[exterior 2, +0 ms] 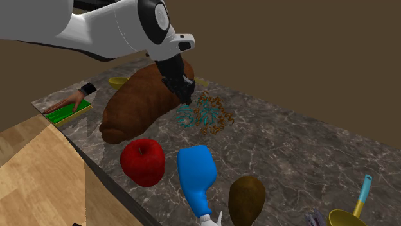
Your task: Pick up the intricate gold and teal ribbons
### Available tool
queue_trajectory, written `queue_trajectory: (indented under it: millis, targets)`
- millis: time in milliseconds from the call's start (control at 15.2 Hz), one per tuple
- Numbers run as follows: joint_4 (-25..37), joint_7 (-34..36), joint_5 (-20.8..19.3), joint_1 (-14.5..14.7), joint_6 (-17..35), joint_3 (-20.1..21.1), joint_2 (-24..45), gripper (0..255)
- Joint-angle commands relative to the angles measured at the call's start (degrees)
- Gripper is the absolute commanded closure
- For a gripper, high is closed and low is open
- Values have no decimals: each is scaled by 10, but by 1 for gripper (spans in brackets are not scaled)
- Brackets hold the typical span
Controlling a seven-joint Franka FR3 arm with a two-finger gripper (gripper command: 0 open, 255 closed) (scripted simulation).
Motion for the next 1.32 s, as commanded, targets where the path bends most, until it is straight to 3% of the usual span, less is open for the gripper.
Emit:
queue_trajectory:
  millis: [0, 396, 1254]
  targets:
    - [0, 0, 0, 0, 0, 0, 0, 255]
    - [-2, 0, 0, 0, 0, 0, -1, 255]
    - [73, -27, 13, 2, -89, 3, -20, 255]
